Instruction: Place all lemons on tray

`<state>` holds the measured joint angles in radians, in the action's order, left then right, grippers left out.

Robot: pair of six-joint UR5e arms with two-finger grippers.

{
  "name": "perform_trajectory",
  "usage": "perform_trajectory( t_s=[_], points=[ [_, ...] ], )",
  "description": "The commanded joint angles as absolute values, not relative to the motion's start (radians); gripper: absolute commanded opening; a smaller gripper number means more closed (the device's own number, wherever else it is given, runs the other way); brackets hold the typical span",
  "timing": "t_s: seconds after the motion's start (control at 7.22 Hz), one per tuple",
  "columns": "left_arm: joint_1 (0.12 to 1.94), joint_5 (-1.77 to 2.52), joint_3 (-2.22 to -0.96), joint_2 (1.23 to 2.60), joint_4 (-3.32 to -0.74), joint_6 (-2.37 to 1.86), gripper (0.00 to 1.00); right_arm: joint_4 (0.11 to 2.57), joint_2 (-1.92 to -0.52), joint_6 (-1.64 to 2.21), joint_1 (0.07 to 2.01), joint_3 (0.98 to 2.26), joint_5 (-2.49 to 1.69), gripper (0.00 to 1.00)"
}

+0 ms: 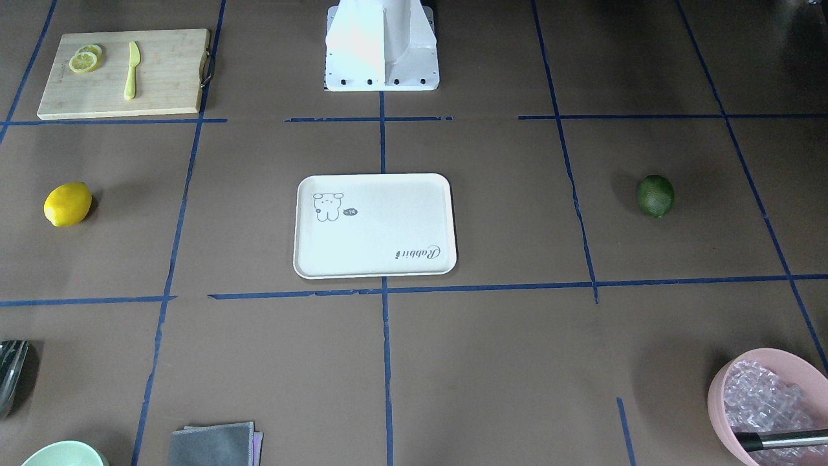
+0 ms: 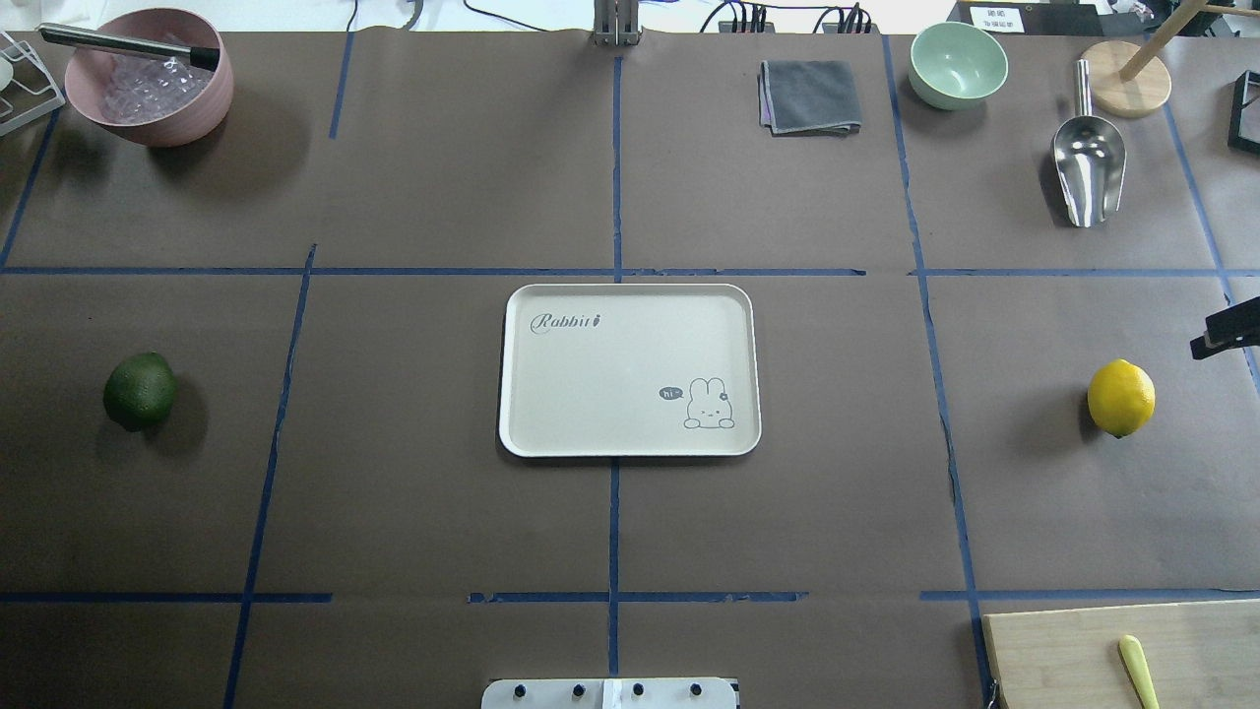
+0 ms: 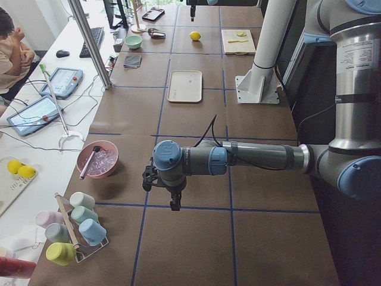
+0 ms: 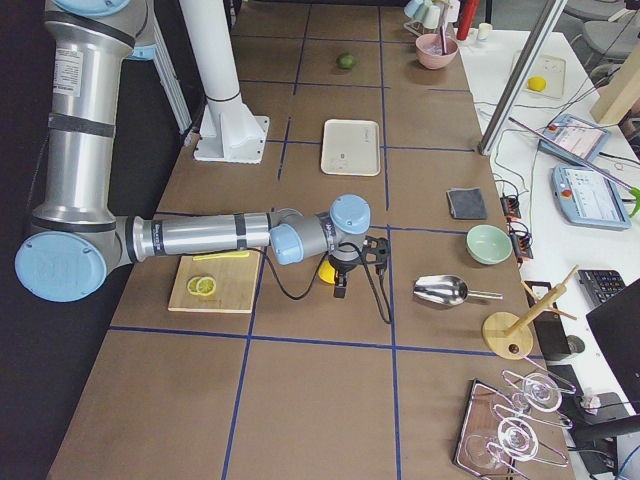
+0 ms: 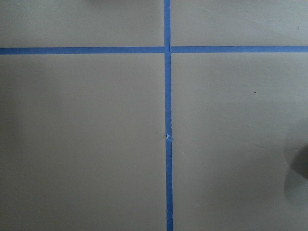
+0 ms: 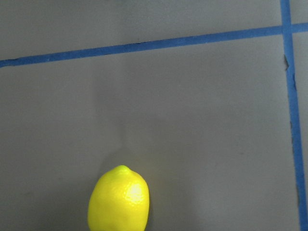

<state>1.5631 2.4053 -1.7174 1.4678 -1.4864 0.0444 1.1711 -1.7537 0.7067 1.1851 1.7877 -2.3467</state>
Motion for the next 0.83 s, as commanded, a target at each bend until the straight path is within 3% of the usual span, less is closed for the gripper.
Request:
perform_trajectory(
  t_s=[0.0,0.69],
  points=[
    [1.563,2.405,-1.717,1.467,-1.486,0.044,1.00,1.072,-1.760,0.887,1.101,1.784,-2.310,0.99],
    [1.563,2.407,-1.718,1.468,-1.488,0.043,1.00,1.072,-1.723,0.982,0.988,1.767,-2.186,0.99]
  ],
)
